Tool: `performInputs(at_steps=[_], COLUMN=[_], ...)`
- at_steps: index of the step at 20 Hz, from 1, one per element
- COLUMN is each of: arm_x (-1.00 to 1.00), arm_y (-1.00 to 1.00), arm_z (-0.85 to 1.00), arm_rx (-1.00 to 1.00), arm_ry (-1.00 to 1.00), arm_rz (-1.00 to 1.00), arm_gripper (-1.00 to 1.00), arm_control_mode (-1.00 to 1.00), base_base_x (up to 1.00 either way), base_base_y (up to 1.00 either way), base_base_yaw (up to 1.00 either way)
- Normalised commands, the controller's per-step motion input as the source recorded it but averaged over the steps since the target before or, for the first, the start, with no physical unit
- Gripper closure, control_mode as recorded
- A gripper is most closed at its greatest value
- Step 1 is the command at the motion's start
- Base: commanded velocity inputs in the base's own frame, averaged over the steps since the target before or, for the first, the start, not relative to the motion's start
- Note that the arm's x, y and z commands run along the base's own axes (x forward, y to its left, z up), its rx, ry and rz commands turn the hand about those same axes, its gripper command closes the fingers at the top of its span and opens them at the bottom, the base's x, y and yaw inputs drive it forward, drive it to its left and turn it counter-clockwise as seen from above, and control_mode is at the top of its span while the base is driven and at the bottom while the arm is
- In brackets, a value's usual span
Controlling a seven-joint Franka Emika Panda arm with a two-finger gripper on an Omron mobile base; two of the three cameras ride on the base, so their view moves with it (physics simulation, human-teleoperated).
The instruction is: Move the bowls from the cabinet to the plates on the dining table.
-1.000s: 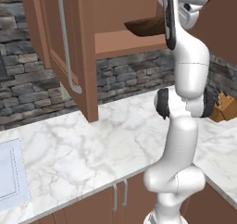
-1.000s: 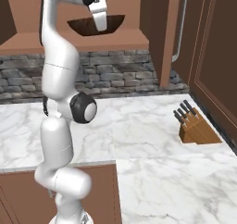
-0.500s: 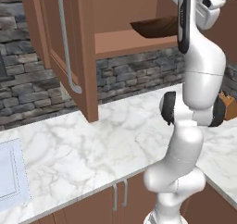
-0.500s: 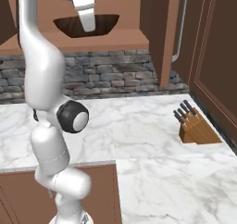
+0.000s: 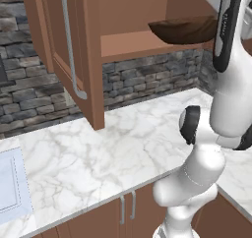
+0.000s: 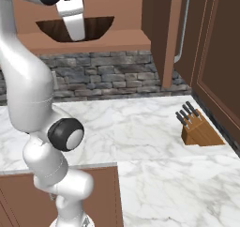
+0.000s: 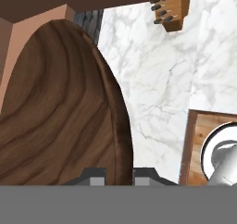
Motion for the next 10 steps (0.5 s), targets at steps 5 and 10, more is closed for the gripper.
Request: performInputs(at_steps=[5, 10], arm_x=[-1.00, -1.00], arm_y=[0.12, 0.18], arm_z=[-0.38, -0.31], arm_rx=[0.00, 0.00], arm_ry=[-0.19, -0.17], arm_rz=[0.00, 0.00], arm_gripper=[1.00, 1.00], arm_control_mode=[-1.00, -1.00], base_base_x=[0.00, 0.00], base_base_y=[0.00, 0.00], base_base_yaw=[0.00, 0.00])
